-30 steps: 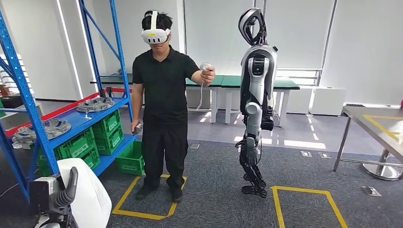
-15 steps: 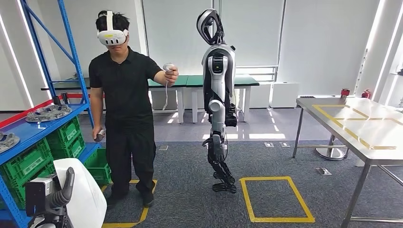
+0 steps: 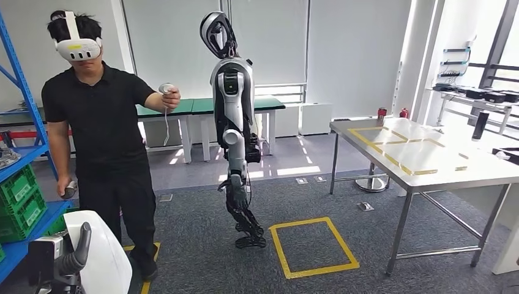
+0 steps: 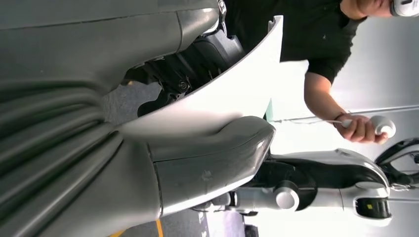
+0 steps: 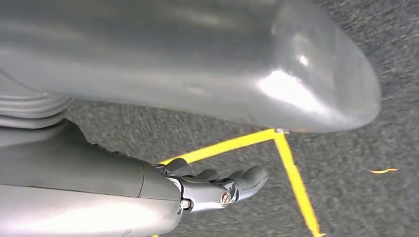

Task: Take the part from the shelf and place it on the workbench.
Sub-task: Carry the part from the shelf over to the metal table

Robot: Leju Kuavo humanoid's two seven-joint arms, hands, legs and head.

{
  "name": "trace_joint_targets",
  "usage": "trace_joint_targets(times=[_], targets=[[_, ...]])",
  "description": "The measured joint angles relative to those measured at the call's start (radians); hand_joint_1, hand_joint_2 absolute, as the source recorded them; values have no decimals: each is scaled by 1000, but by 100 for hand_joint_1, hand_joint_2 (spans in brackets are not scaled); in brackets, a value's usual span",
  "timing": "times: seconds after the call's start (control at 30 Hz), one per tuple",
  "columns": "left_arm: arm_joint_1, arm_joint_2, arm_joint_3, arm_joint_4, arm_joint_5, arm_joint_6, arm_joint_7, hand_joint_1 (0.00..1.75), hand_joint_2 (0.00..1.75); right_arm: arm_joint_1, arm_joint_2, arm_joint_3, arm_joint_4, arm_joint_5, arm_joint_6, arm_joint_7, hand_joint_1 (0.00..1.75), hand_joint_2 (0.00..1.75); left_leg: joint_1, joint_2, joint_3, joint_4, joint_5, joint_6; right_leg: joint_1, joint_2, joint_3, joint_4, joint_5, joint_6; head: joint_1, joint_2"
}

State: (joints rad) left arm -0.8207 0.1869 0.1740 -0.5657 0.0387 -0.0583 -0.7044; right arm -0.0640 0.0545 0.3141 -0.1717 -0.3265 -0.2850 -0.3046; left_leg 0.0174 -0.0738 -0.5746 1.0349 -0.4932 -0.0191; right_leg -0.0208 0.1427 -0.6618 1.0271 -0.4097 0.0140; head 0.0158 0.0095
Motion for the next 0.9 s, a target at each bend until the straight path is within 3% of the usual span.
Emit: trace_joint_targets(times=[0.03,0.1,0.13,0.17,0.23,0.27,0.3,0.37,0.43,0.5,0.53,0.6,0.67,0.73,0.77,0.8,0.83,0.9], targets=[[-1,-2,0,-1,-1,1,0,175,175,4,0,0,0,1,0,1,0,0,0,13,2,-5,4,6,1,-7,-4,1,0,6,0,0],[-2,-5,0,-2,-2,1,0,175,175,6,1,0,0,3,1,2,0,0,2,41,7,-15,10,18,8,-62,-29,46,-28,12,3,0],[-2,-4,0,-2,-2,1,0,175,175,5,1,1,0,4,1,3,0,0,0,56,8,-17,11,22,10,-99,-56,102,-57,13,4,0],[-2,-4,0,-2,-2,2,0,175,175,4,1,1,0,5,2,3,0,0,-2,71,8,-16,10,25,10,-121,-88,170,-88,15,5,0],[0,-4,0,0,-3,3,0,175,175,5,3,1,0,5,3,3,0,0,-4,102,8,-14,8,29,8,-134,-133,270,-119,18,5,0],[1,-5,0,0,-4,4,0,175,175,6,3,1,0,6,5,3,0,0,-5,115,8,-13,7,28,8,-137,-129,268,-110,19,5,0],[1,-6,0,0,-4,6,0,175,175,7,3,1,0,6,6,3,0,0,-5,128,8,-11,4,27,7,-142,-105,226,-85,18,5,0],[2,-7,0,-2,-4,9,0,175,175,6,3,2,0,8,9,3,0,0,-8,152,8,-4,-4,20,10,-180,-29,91,-36,13,5,0],[4,-6,0,-5,-4,11,0,175,175,6,5,2,0,11,14,3,0,0,-14,172,9,1,-10,10,16,-208,11,17,-20,1,4,0],[8,-8,0,-8,-4,13,0,175,175,7,5,2,0,13,19,3,0,0,-16,190,15,-3,-13,0,18,-193,10,11,-20,-11,2,0],[11,-9,0,-9,-4,13,0,175,175,8,5,2,0,13,20,2,0,0,-14,188,17,-3,-16,-5,17,-182,10,8,-19,-17,1,0],[14,-11,0,-11,-5,14,0,175,175,8,5,2,0,12,20,-2,0,0,-8,146,3,33,-45,-14,13,-162,12,1,-14,-28,-1,0],[16,-8,0,-7,-5,17,0,175,175,7,5,2,0,11,20,-6,0,0,-4,94,-49,144,-103,-18,11,-140,14,-2,-12,-35,-4,0],[20,-7,0,-2,-5,20,0,175,175,9,5,2,0,10,19,-6,0,0,-4,79,-107,256,-138,-18,12,-114,14,-1,-12,-37,-5,0],[22,-8,0,0,-5,20,0,175,175,11,5,2,0,9,17,-3,0,0,-4,78,-117,266,-127,-17,13,-100,14,1,-12,-37,-6,0],[23,-10,0,1,-5,20,0,175,175,13,5,2,0,8,13,0,0,0,-4,75,-109,238,-98,-15,12,-85,14,2,-12,-37,-6,0],[22,-11,0,2,-5,20,0,175,175,14,5,2,0,8,8,3,0,0,-3,66,-85,178,-57,-13,12,-71,15,4,-13,-36,-6,0],[20,-14,0,3,-5,22,0,175,175,15,4,2,0,7,0,7,0,0,2,22,-31,57,-5,-9,11,-44,11,8,-12,-29,-6,0]])
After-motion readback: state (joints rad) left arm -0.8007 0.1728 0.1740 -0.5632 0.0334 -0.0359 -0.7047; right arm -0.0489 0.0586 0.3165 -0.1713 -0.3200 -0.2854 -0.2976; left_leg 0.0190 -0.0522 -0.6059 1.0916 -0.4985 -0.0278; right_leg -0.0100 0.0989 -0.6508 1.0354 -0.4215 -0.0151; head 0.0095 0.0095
